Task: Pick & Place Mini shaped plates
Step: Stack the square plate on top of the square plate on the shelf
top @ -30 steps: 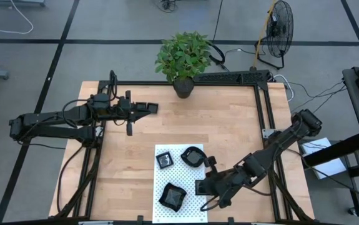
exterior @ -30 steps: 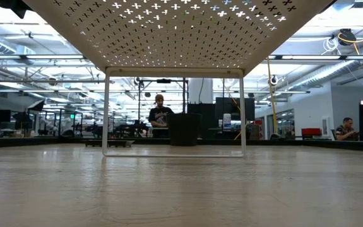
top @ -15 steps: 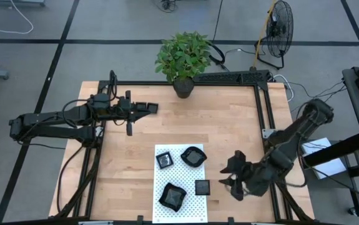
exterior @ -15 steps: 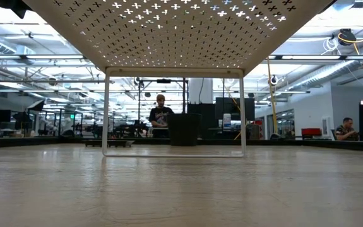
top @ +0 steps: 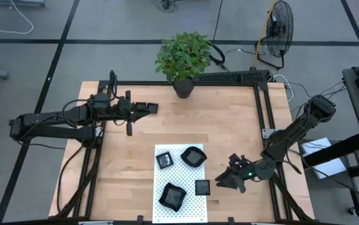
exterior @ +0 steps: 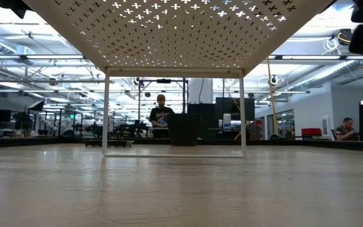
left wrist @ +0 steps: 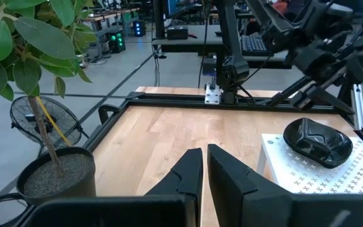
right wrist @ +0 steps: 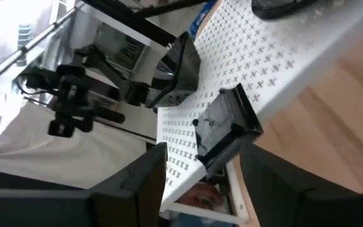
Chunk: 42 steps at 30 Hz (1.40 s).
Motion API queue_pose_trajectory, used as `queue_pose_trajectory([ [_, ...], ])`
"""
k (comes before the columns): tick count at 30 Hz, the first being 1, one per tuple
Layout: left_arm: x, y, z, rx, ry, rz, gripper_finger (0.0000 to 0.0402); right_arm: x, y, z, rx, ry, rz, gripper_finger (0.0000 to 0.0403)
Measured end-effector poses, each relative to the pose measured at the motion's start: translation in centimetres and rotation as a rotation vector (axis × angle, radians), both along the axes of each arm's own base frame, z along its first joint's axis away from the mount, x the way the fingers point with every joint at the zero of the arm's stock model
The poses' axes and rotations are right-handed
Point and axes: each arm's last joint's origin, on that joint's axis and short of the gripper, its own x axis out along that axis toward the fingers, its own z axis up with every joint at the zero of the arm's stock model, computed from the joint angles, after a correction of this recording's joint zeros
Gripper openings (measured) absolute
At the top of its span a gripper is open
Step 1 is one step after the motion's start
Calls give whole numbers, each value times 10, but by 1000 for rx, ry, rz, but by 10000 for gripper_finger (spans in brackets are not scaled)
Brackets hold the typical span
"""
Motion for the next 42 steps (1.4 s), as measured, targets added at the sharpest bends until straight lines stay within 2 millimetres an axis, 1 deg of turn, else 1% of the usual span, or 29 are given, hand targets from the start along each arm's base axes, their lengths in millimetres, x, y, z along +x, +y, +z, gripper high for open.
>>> queue_pose_trajectory([
  [3, 0, 0, 0, 0, 0, 0, 31, -3, -2, -7, 23, 29, -2, 186],
  [8, 0, 0, 0, 0, 0, 0, 31, -4, -3, -14, 1, 89, -10, 185],
  [14, 0, 0, 0, 0, 0, 0, 31, 0, 1, -24, 6, 116, 1, 185],
  [16, 0, 0, 0, 0, 0, 0, 31, 3, 3, -27, 15, 105, 2, 185],
  [21, 0, 0, 0, 0, 0, 0, 31, 10, 10, -25, 44, -1, 19, 185],
  [28, 0, 0, 0, 0, 0, -1, 31, 14, 13, -39, 27, 46, 8, 185],
  [35, 0, 0, 0, 0, 0, 0, 31, 21, 10, -39, 47, 13, 5, 185],
  [42, 0, 0, 0, 0, 0, 0, 31, 23, 8, -38, 43, 7, 3, 185],
])
